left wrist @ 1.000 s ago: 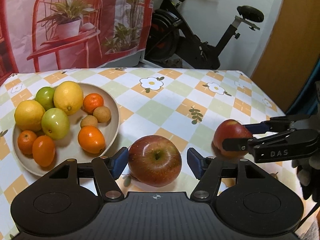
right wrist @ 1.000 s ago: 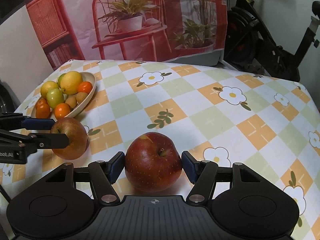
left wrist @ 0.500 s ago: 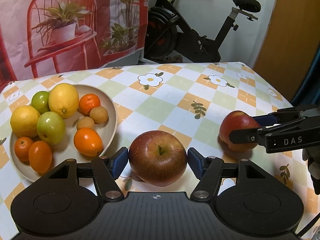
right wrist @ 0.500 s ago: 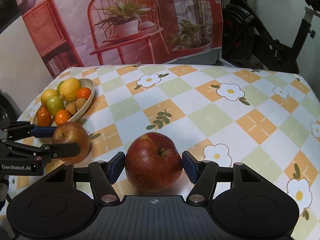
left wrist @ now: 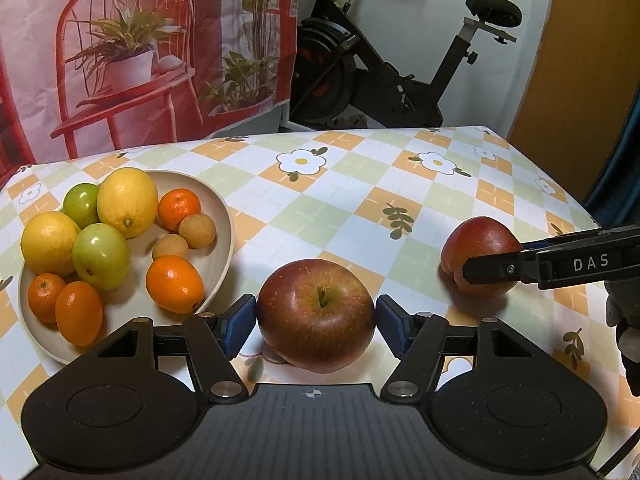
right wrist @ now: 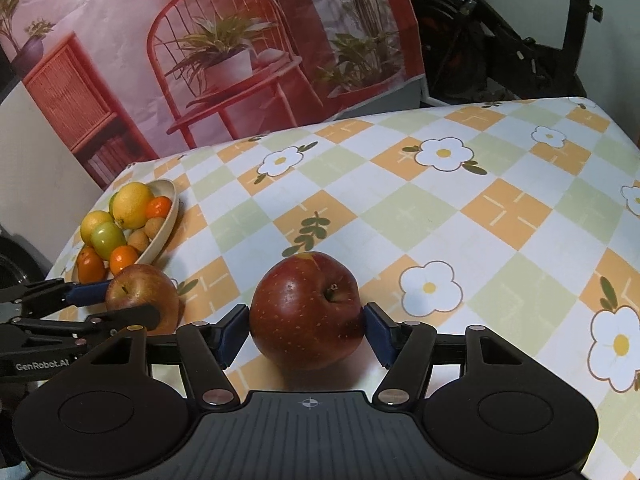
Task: Organize fruits
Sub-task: 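Grasp the other red apple with left tool while right tool holds its apple, then carry the red apple onto the plate with left tool while right tool carries its apple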
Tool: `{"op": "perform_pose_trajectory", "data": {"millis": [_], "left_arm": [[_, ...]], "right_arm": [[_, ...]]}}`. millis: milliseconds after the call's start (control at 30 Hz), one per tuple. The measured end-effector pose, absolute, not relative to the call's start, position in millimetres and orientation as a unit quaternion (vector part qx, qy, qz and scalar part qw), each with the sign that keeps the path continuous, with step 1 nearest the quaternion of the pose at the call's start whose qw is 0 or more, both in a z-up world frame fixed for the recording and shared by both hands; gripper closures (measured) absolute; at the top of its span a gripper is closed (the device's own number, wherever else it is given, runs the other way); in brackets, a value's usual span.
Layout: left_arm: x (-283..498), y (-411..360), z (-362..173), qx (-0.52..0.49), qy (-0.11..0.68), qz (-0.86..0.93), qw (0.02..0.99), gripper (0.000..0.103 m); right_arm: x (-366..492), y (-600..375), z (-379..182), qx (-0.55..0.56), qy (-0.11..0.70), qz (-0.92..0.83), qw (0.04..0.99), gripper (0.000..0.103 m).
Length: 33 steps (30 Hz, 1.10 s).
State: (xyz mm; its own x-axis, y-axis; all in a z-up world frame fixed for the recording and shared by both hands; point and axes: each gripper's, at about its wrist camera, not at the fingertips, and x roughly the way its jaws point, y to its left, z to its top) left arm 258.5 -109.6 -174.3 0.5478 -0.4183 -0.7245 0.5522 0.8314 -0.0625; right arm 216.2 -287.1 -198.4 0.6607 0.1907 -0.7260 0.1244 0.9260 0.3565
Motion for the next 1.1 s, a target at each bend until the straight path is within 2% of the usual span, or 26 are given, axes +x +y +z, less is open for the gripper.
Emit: {"op": "perform_pose_trajectory", "data": {"millis": [667,1100], "left_arm": [[232.3,-85.7,-171.9,0.094,0.361,-0.252,0.893,0.036],[239.0,-55.3,-149.4,0.066,0.324,-0.195,0.923,0.036]], "right_arm": [[220.7,-278.7,-202.3,0.215,0.405,0.042,0.888,0.045],[221.1,-277.6,-202.4,0.215,0.404,0.042,0.888,0.045]]}}
